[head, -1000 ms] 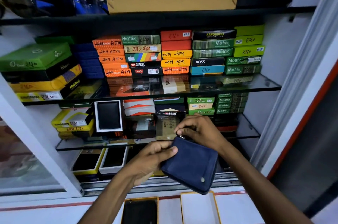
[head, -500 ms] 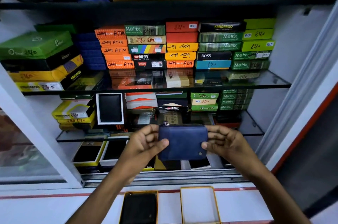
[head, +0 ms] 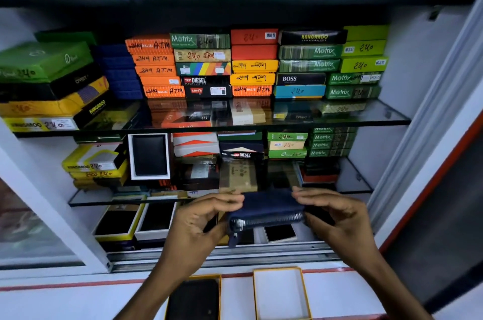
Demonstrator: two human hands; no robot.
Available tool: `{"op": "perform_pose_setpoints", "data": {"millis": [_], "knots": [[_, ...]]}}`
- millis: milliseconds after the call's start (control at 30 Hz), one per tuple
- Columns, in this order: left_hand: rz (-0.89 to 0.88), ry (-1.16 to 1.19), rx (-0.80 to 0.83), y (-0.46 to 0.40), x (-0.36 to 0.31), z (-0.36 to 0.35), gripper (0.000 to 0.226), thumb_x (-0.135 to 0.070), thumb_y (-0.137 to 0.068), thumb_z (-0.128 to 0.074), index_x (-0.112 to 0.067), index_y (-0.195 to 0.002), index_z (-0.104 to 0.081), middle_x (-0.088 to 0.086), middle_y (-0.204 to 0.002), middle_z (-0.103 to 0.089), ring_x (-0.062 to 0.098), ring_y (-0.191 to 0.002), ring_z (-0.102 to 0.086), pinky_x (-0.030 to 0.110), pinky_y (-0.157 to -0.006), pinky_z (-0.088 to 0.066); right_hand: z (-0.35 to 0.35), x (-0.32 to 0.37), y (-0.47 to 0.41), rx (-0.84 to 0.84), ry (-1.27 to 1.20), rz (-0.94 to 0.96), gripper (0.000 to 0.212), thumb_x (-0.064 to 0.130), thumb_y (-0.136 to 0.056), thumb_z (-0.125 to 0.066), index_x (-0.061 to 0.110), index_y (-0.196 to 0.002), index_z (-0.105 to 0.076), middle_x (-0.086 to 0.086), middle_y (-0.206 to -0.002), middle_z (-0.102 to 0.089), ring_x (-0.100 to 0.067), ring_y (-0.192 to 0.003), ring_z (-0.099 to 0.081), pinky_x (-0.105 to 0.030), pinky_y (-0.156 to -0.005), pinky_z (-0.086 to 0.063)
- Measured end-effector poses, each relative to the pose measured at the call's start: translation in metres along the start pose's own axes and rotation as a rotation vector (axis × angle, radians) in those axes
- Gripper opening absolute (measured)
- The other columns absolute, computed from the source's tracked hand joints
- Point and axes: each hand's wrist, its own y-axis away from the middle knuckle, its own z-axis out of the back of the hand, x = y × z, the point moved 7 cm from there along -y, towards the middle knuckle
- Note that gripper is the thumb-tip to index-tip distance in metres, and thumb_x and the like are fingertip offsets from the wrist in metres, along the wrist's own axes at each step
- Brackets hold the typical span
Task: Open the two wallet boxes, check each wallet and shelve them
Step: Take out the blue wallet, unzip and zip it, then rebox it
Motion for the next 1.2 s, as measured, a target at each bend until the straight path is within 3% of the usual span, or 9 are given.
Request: {"op": "perform_pose_setpoints", "data": {"millis": [133,333,400,633,833,900,1033,1133,1200], "knots": [[0.367,0.097,-0.078,0.016,0.046,-0.014,0.046,0.008,-0.072,-0.075,-0.019,-0.109,-0.071,-0.003,-0.094,-0.079,0.007,-0.086,-0.073,0.020,-0.074,-0.058,-0.006,-0.042,0.025,0.006,-0.094,-0.387,0.050,-0.006,-0.069,-0.078,0.028,-0.106,-0.072,0.011,-0.092,-0.079,-0.003,-0.083,-0.073,-0.015,-0.073,-0.057],[0.797,0.042,-0.150,0.071,0.145,-0.042,0.025,-0.004,-0.069,-0.082,-0.001,-0.090,-0.071,0.017,-0.082,-0.076,0.024,-0.072,-0.074,0.039,-0.062,-0.062,-0.011,-0.135,0.106,0.017,0.083,-0.826,0.022,0.003,-0.072,-0.081,0.023,-0.082,-0.080,-0.002,-0.084,-0.081,-0.021,-0.076,-0.075,-0.046,-0.076,-0.063],[0.864,-0.029,-0.141,0.083,0.169,-0.051,0.019,-0.003,-0.068,-0.083,-0.001,-0.083,-0.072,0.019,-0.079,-0.076,0.032,-0.073,-0.074,0.047,-0.065,-0.063,-0.011,-0.151,0.127,0.026,0.163,-0.907,0.020,0.007,-0.071,-0.082,0.026,-0.074,-0.080,0.001,-0.080,-0.080,-0.011,-0.071,-0.074,-0.039,-0.075,-0.064],[0.931,-0.117,-0.100,0.102,0.209,-0.076,0.013,-0.003,-0.070,-0.081,-0.002,-0.076,-0.070,0.008,-0.066,-0.072,0.012,-0.054,-0.068,0.032,-0.053,-0.060,-0.012,-0.175,0.153,0.121,0.395,-0.974,0.036,0.013,-0.073,-0.078,0.047,-0.066,-0.071,0.035,-0.061,-0.069,0.017,-0.062,-0.065,-0.019,-0.074,-0.055],[0.892,-0.263,-0.041,0.115,0.234,-0.081,0.018,-0.011,-0.067,-0.084,-0.023,-0.066,-0.070,0.005,-0.072,-0.077,0.021,-0.070,-0.074,0.050,-0.069,-0.062,-0.012,-0.189,0.157,0.116,0.511,-0.942,0.020,0.007,-0.072,-0.075,0.019,-0.087,-0.081,0.024,-0.068,-0.068,0.006,-0.070,-0.062,0.002,-0.062,-0.040],[0.878,-0.302,-0.050,0.117,0.239,-0.080,0.021,-0.016,-0.065,-0.084,-0.027,-0.060,-0.067,-0.002,-0.067,-0.075,0.018,-0.068,-0.074,0.048,-0.069,-0.062,-0.011,-0.193,0.159,0.070,0.527,-0.953,0.019,0.009,-0.070,-0.078,0.019,-0.086,-0.081,0.025,-0.063,-0.069,0.007,-0.070,-0.067,-0.001,-0.062,-0.042],[0.865,-0.405,-0.025,0.111,0.217,-0.089,0.016,-0.020,-0.067,-0.083,-0.023,-0.071,-0.068,-0.007,-0.071,-0.068,0.016,-0.072,-0.066,0.031,-0.071,-0.053,-0.006,-0.207,0.175,0.009,0.554,-1.068,0.040,0.024,-0.068,-0.082,0.015,-0.105,-0.070,-0.002,-0.101,-0.074,-0.024,-0.094,-0.070,-0.025,-0.077,-0.048],[0.976,-0.463,0.077,0.117,0.217,-0.099,0.029,-0.031,-0.073,-0.076,-0.009,-0.092,-0.074,0.005,-0.091,-0.075,0.016,-0.079,-0.063,0.021,-0.066,-0.039,-0.016,-0.210,0.178,0.150,0.508,-1.075,0.022,0.021,-0.076,-0.076,0.013,-0.096,-0.076,-0.004,-0.100,-0.078,-0.024,-0.098,-0.070,-0.033,-0.085,-0.053],[0.975,-0.421,0.090,0.117,0.218,-0.098,0.031,-0.036,-0.068,-0.075,-0.013,-0.089,-0.075,0.004,-0.094,-0.078,0.018,-0.083,-0.069,0.024,-0.070,-0.049,-0.015,-0.204,0.174,0.135,0.475,-1.048,0.019,0.017,-0.077,-0.075,0.016,-0.096,-0.078,-0.002,-0.102,-0.079,-0.020,-0.096,-0.071,-0.029,-0.084,-0.053]]}}
